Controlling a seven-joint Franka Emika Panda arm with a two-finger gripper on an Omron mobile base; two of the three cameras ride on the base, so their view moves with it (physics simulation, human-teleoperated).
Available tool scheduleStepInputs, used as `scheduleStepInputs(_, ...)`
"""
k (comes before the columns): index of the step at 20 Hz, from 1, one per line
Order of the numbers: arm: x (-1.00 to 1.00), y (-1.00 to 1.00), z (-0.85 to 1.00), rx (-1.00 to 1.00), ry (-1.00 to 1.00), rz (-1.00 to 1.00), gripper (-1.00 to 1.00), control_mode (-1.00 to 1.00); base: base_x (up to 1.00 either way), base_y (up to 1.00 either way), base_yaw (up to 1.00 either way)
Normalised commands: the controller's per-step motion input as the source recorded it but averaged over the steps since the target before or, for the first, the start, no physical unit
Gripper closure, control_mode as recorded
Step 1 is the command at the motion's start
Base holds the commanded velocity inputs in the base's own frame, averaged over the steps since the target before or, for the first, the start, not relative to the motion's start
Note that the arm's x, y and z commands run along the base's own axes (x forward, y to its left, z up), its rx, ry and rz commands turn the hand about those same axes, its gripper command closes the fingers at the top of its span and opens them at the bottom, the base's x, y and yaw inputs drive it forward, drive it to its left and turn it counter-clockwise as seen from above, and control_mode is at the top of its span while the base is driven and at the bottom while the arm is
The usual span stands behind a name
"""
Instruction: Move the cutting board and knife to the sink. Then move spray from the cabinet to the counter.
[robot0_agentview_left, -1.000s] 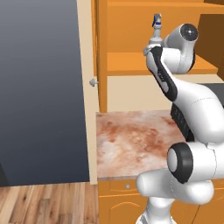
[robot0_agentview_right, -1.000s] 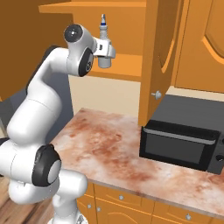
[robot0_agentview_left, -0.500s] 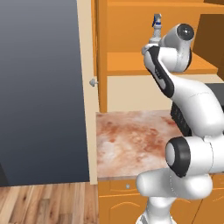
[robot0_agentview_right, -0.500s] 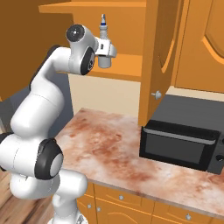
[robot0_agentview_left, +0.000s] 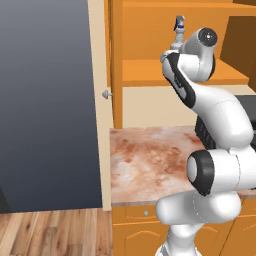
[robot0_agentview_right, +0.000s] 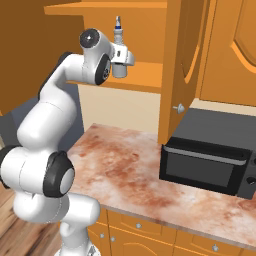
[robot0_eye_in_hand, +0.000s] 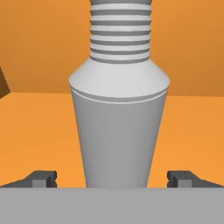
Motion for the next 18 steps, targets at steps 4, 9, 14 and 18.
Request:
scheduleStepInputs(4, 0.15, -0.09, -0.04, 0.00, 0.00, 0.00, -1.00, -1.00, 0.00, 0.00, 0.00)
scheduleStepInputs(9, 0.11, -0.08, -0.02, 0.00, 0.00, 0.00, -1.00, -1.00, 0.00, 0.00, 0.00)
scheduleStepInputs(14, 0.09, -0.02, -0.03, 0.00, 0.00, 0.00, -1.00, -1.00, 0.00, 0.00, 0.00)
scheduleStepInputs(18, 0.07, 0.00, -0.03, 0.00, 0.00, 0.00, -1.00, -1.00, 0.00, 0.00, 0.00)
